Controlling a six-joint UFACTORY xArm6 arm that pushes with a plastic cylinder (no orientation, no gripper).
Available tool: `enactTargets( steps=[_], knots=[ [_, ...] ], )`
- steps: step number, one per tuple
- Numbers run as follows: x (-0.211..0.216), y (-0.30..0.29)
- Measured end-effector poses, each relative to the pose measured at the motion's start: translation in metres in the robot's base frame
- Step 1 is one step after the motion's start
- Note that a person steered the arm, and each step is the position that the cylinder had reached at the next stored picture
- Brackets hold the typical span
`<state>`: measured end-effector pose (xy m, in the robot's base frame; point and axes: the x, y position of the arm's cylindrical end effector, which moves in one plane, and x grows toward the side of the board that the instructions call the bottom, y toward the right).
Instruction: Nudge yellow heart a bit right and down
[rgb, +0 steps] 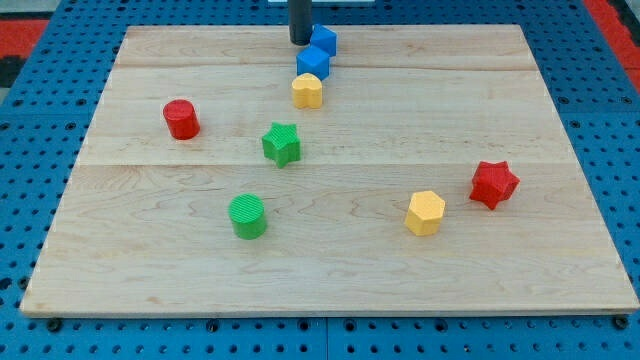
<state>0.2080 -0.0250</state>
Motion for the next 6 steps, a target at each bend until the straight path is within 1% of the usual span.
enactTargets(
  steps=[1,2,3,4,5,6],
  knots=[
    [-0.003,-0.001],
    [0.038,-0.006],
    [0.05,-0.007],
    [0.056,-0.03],
    [0.082,-0.028],
    [0.093,-0.02]
  ],
)
